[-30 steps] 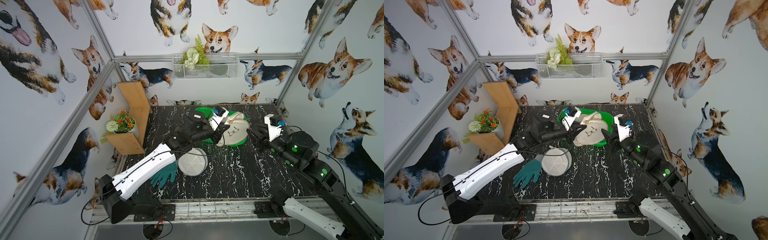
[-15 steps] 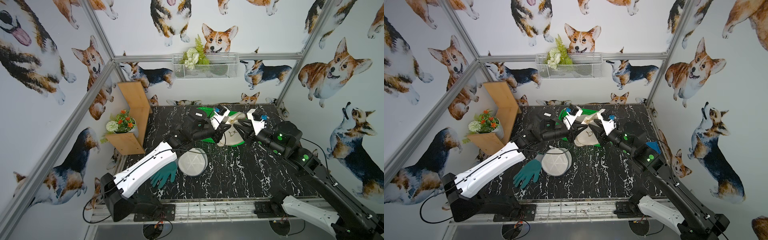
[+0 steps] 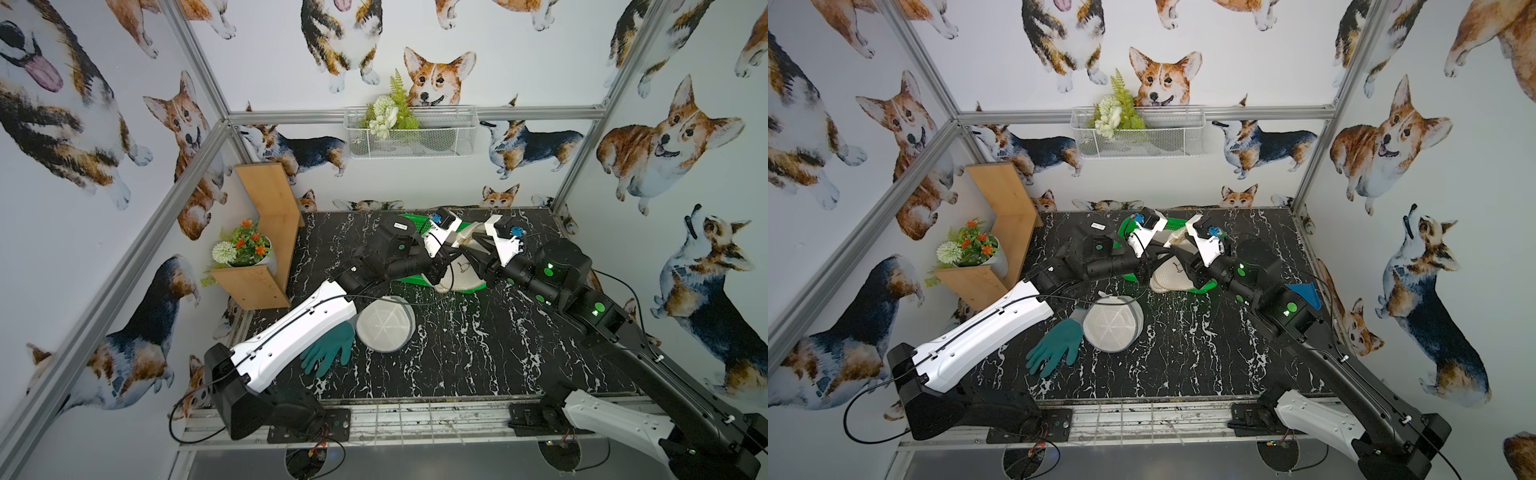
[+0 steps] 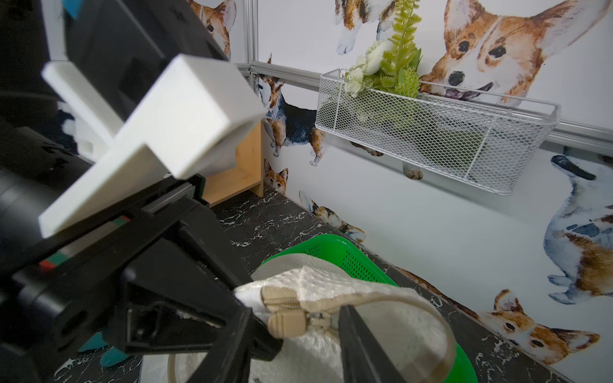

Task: Turn the laundry bag inside out
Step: Zip the zipper on the laundry bag.

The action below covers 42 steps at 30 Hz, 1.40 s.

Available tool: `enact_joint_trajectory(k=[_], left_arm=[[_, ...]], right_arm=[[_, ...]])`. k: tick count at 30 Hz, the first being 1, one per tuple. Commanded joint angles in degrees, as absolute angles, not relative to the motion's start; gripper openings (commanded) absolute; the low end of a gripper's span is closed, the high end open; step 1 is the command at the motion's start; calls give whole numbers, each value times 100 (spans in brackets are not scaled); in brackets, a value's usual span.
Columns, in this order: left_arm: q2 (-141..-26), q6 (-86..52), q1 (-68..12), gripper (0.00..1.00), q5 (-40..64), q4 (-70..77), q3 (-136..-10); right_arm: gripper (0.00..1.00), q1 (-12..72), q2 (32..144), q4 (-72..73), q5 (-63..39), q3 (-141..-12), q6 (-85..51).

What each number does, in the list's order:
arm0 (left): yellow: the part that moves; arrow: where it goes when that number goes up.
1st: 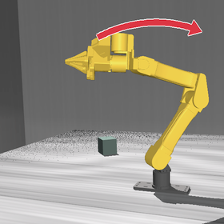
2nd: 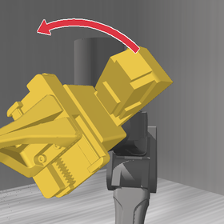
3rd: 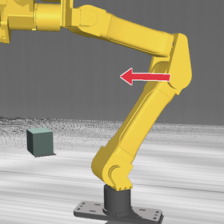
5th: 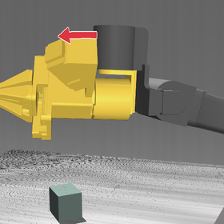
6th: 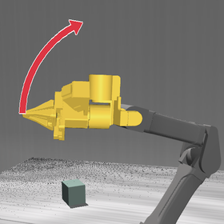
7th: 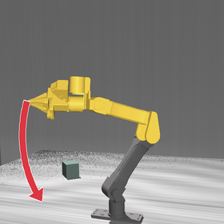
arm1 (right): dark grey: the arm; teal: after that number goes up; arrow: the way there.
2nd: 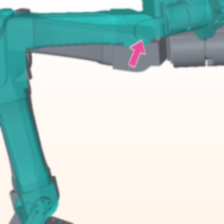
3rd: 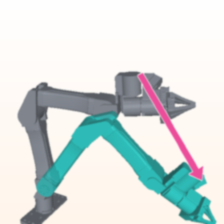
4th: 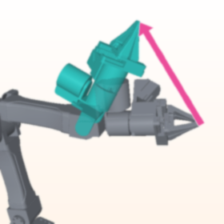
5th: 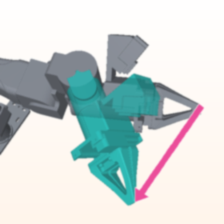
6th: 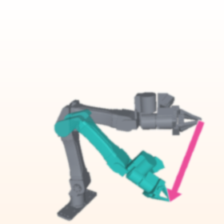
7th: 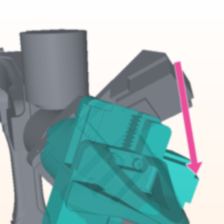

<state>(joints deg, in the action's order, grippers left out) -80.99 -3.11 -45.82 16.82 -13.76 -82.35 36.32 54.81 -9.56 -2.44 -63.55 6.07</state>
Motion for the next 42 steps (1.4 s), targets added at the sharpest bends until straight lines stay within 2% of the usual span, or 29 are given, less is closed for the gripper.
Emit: enact_joint_trajectory(k=[1, 11, 23, 25, 30, 36, 37, 42], left_arm=[[-8121, -280, -4593, 0, 1767, -1314, -8322], [-8138, -287, -4588, 0, 1698, -1358, -8365], [-8261, -279, -4588, 0, 1740, -1380, -8498], [-8269, -267, -4588, 0, 1739, -1381, -8500], [-8258, -96, -4588, 0, 1685, -1448, -8483], [-8156, 424, -4588, 0, 1631, -1565, -8427], [-8156, 555, -4588, 0, 1706, -1619, -8452], [-8139, 1002, -4588, 0, 1820, -1821, -8504]], right_arm=[[47, 3758, 5527, -777, 414, -6441, 828], [37, 3937, 5496, -712, 1556, -6400, 1041], [33, 3946, 5370, -530, 1061, -6189, 989], [37, 3946, 5376, -502, 914, -6183, 953], [54, 3917, 5327, -534, 625, -6159, 315], [62, 3622, 5265, -1331, -211, -6420, -552], [66, 3521, 5269, -1564, -437, -6518, -645], [68, 2986, 5414, -2540, -1501, -7039, -1077]])
